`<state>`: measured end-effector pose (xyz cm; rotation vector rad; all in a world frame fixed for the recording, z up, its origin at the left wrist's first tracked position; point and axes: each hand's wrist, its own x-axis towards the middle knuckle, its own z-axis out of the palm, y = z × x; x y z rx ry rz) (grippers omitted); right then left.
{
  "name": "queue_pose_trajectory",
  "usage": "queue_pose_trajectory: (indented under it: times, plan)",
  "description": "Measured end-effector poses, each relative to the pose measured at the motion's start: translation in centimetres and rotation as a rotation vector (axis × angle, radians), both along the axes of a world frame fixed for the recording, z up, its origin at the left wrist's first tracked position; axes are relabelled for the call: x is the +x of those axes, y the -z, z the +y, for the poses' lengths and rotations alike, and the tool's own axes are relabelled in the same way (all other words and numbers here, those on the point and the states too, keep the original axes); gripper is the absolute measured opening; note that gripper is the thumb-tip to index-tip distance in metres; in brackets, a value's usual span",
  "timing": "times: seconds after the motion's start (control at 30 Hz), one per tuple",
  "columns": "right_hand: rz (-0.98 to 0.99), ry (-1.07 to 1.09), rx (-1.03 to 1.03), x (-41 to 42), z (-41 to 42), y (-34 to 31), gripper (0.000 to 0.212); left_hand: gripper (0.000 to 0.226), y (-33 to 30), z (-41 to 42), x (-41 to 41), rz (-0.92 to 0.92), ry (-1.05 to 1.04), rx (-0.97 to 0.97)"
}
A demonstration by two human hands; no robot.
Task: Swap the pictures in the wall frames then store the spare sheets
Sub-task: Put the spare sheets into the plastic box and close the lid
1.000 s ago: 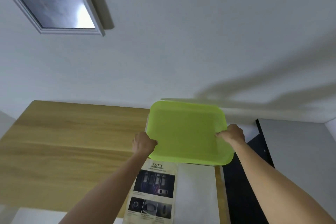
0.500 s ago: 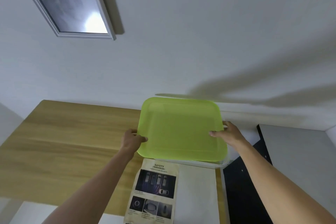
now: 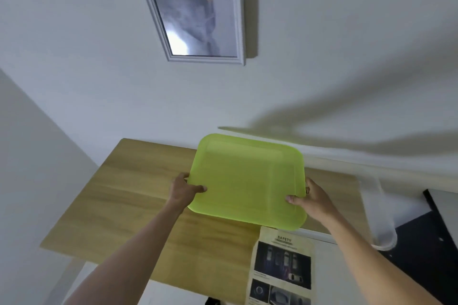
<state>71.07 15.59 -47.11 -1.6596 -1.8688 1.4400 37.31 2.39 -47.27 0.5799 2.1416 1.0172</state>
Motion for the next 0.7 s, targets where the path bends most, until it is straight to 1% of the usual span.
queue_pose_trajectory:
  times: [0.07,0.1,0.2,0.23,0.37,0.5,0.63,0.7]
  plan:
    - [-0.049,-0.012,0.034,-3.0,-0.9,0.5,0.066,0.083,0.8,-0.7,-3.0,0.007,-0.003,-0.023]
    - [-0.084,-0.030,0.056,-4.4,-1.3,0.6,0.070,0.084,1.2,-0.9,-4.4,0.014,-0.005,-0.040]
    - [-0.189,-0.065,0.076,-8.2,-2.4,1.8,0.106,0.083,2.2,-1.4,-8.0,0.028,0.002,-0.073]
    - [-0.221,-0.075,0.071,-9.4,-2.8,1.9,0.108,0.083,2.3,-1.5,-9.0,0.037,0.004,-0.090]
    - [-0.307,-0.100,0.076,-13.2,-3.8,2.7,0.098,0.083,3.2,-1.6,-12.2,0.059,0.015,-0.144]
    - [-0.327,-0.100,0.024,-15.4,-3.9,4.2,0.093,0.085,4.8,-0.9,-14.0,0.072,0.054,-0.190]
    - [-0.327,-0.052,-0.038,-16.6,-3.5,5.9,0.087,0.071,6.4,0.2,-14.2,0.101,0.088,-0.240]
    - [-0.314,-0.036,-0.087,-16.9,-3.2,6.7,0.091,0.068,7.3,0.6,-14.2,0.111,0.108,-0.258]
